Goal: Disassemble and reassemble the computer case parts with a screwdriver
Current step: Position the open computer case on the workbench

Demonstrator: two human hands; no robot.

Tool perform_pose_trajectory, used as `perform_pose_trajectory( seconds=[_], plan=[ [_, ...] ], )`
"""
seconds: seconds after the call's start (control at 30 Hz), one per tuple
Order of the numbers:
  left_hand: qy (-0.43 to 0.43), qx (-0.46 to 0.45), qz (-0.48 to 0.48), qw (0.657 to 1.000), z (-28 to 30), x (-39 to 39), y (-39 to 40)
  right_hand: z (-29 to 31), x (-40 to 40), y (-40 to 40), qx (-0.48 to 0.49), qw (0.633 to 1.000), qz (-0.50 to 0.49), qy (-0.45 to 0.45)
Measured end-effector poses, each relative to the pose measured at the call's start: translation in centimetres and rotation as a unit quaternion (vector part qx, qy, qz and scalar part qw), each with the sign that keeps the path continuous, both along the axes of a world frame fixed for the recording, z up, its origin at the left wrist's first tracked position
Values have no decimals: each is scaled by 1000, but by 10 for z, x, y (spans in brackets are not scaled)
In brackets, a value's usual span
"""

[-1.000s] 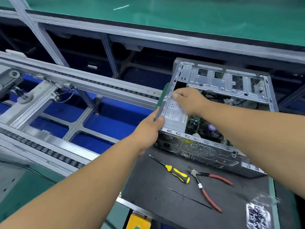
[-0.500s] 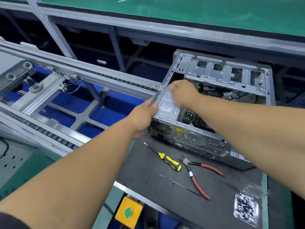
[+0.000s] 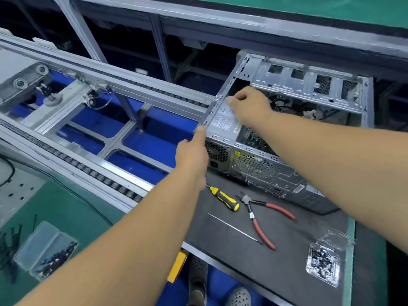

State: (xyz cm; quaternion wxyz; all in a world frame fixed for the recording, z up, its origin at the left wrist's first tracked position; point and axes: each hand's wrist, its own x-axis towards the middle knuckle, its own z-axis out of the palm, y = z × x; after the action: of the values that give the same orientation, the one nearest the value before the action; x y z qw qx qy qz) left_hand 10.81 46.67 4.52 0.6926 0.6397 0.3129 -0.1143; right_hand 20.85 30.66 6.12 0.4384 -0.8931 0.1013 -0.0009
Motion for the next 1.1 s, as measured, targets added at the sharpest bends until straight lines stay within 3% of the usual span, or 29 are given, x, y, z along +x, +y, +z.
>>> perform_pose_trajectory(
  seconds=[0.1, 0.3, 0.43, 0.53, 0.6, 0.63, 0.7, 0.77, 0.8, 0.97, 1.1],
  plan=[
    [34, -103, 16, 994, 3, -8, -14, -9, -9, -1, 93, 995, -12, 17],
    [39, -90, -12, 995, 8, -3, -21, 11, -5, -8, -47, 994, 78, 63],
    [35, -69, 5, 997, 13, -7, -20, 23, -14, -4, -62, 992, 71, 79],
    [14, -21, 1, 1000, 8, -32, -14, 27, -39, -4, 1, 1000, 10, 16],
    [-55, 122, -60, 989, -10, -59, -10, 31, -77, -7, 16, 991, -19, -131],
    [-100, 219, -124, 963, -23, -71, -7, 32, -101, -9, 29, 974, -11, -223],
    [-150, 401, -311, 849, -46, -89, 0, 25, -156, -13, 63, 944, 29, -323],
    [-150, 501, -458, 719, -63, -97, 3, 7, -210, -18, 54, 950, 66, -301],
    [-140, 518, -487, 689, -66, -96, 3, -4, -233, -21, 40, 959, 84, -268],
    [-170, 539, -484, 668, -58, -80, 1, -41, -301, -43, 34, 983, 63, -171],
    [-322, 582, -436, 606, -37, -88, 3, -45, -325, -64, 57, 991, 26, -115]
  ],
)
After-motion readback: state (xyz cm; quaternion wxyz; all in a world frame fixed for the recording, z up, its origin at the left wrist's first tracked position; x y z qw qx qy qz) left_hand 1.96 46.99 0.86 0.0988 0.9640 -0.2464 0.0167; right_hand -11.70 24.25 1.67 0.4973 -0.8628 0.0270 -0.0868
